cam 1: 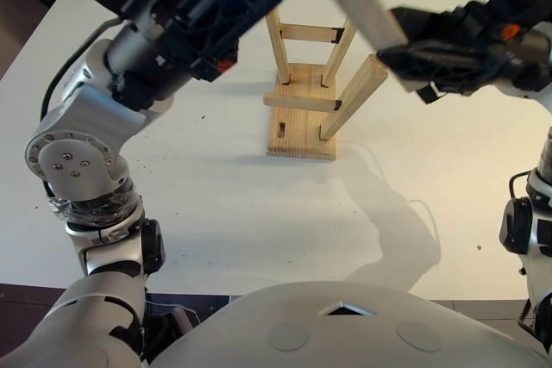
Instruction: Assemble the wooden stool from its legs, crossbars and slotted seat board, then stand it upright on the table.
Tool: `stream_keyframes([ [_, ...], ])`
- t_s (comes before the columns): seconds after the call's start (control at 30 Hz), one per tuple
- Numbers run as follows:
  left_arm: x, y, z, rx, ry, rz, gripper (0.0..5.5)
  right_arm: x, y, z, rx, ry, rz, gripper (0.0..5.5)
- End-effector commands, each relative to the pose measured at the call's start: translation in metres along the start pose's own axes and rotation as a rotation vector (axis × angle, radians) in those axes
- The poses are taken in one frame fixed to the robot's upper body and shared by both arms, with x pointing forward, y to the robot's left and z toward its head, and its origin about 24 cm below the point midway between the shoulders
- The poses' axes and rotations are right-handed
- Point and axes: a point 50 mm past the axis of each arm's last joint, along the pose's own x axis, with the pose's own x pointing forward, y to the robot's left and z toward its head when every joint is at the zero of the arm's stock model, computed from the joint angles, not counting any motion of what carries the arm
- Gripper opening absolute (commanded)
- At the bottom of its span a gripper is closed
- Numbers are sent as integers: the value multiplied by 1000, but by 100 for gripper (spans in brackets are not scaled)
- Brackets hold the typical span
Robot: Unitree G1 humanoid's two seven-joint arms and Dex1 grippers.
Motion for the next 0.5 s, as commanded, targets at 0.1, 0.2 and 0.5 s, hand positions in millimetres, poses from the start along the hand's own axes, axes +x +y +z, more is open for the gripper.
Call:
stream_keyframes([
  [0.1, -1, 0, -7, 10, 71, 0, 308, 0, 3, -10, -38, 88, -4, 205],
  [0.2, -2, 0, -7, 14, 78, 0, 308, -1, 3, -13, -34, 93, -7, 205],
  [0.5, -3, 2, -11, 7, 80, 7, 308, -2, -3, -4, 22, -44, -36, 205],
])
